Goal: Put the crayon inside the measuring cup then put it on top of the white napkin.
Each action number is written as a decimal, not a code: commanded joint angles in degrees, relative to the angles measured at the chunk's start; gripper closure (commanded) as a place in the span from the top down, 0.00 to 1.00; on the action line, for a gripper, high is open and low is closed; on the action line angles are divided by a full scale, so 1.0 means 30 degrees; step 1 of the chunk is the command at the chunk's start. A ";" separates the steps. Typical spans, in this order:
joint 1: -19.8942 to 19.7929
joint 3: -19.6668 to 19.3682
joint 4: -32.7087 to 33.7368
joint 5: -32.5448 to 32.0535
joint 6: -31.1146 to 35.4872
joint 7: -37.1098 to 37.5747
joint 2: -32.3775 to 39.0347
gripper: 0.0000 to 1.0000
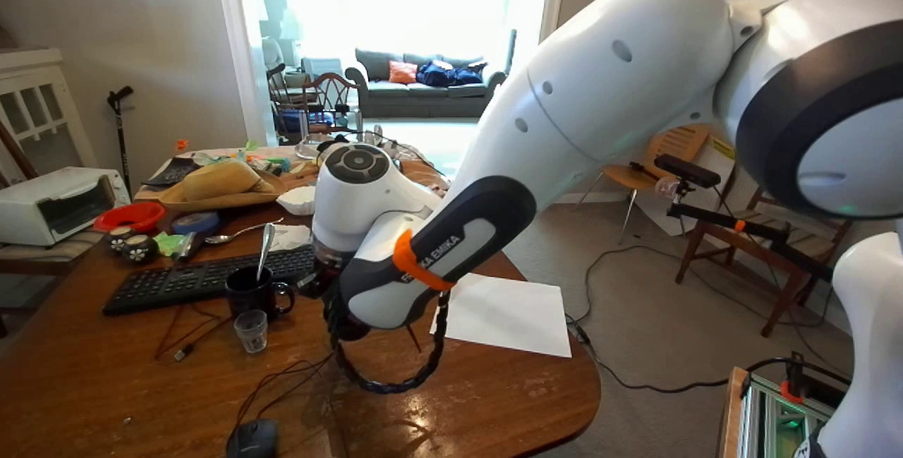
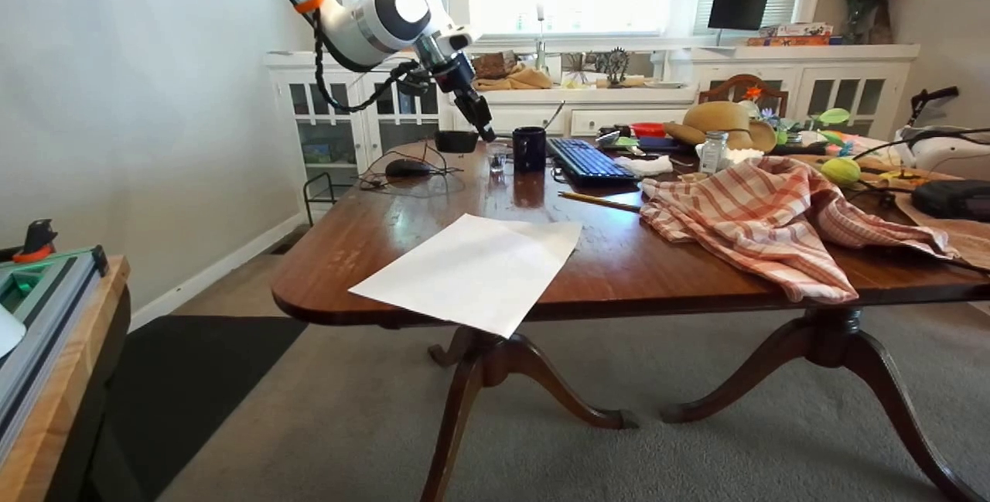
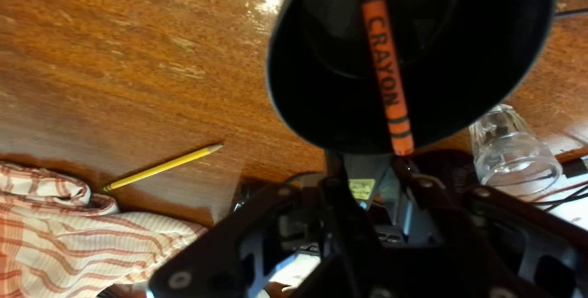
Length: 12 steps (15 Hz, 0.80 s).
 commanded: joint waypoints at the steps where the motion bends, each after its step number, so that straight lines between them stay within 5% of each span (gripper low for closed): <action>1: -0.1151 0.0993 -0.3514 -0.1522 -0.0100 -0.1581 -0.3836 0.06; 6: -0.3543 0.1974 -0.6576 -0.2753 0.0486 -0.2640 -0.7376 0.06; 12: -0.8178 0.4291 -0.9227 -0.3615 0.1421 -0.4362 -0.9924 0.06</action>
